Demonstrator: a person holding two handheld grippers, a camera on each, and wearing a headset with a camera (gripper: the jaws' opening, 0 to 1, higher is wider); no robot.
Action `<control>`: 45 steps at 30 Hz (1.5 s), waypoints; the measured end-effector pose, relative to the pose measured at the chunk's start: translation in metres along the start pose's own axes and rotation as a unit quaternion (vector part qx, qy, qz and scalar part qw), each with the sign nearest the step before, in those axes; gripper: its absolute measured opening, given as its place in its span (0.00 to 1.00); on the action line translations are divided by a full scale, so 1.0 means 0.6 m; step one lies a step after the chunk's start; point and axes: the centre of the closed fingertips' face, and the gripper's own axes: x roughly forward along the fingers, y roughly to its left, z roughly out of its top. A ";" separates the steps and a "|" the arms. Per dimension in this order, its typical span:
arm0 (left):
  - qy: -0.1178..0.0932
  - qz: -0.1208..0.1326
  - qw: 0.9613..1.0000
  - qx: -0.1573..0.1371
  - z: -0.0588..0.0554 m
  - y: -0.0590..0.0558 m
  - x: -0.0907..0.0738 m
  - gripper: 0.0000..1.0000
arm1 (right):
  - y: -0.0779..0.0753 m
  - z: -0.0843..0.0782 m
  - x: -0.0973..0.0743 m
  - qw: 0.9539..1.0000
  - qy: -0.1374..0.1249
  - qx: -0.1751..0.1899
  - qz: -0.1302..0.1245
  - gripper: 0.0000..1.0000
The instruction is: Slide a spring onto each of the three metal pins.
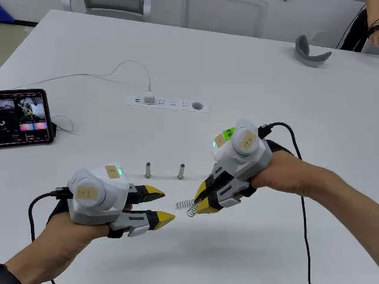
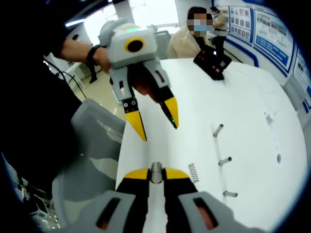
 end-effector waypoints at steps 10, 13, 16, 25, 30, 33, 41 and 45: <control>0.013 0.048 0.998 -0.026 -0.036 0.038 -0.019 0.41 | -0.030 -0.015 0.014 0.999 0.030 -0.008 -0.009 0.12; 0.014 0.056 0.998 -0.036 -0.046 0.044 -0.024 0.42 | -0.040 -0.013 0.016 0.999 0.029 -0.006 -0.013 0.12; 0.015 0.065 0.997 -0.045 -0.054 0.051 -0.029 0.45 | -0.052 -0.011 0.018 0.999 0.029 -0.006 -0.017 0.12; 0.018 0.094 0.993 -0.071 -0.079 0.073 -0.049 0.51 | -0.091 -0.002 0.024 0.999 0.037 -0.012 -0.029 0.12; 0.018 0.108 0.990 -0.084 -0.088 0.083 -0.059 0.55 | -0.111 0.007 0.029 0.998 0.042 -0.019 -0.035 0.12; 0.019 0.116 0.989 -0.090 -0.093 0.090 -0.065 0.58 | -0.123 0.016 0.033 0.998 0.042 -0.023 -0.037 0.12; 0.022 0.134 0.985 -0.105 -0.106 0.103 -0.080 0.64 | -0.149 0.037 0.045 0.998 0.044 -0.034 -0.041 0.12; 0.021 0.142 0.983 -0.112 -0.113 0.107 -0.089 0.66 | -0.163 0.045 0.050 0.997 0.046 -0.040 -0.042 0.12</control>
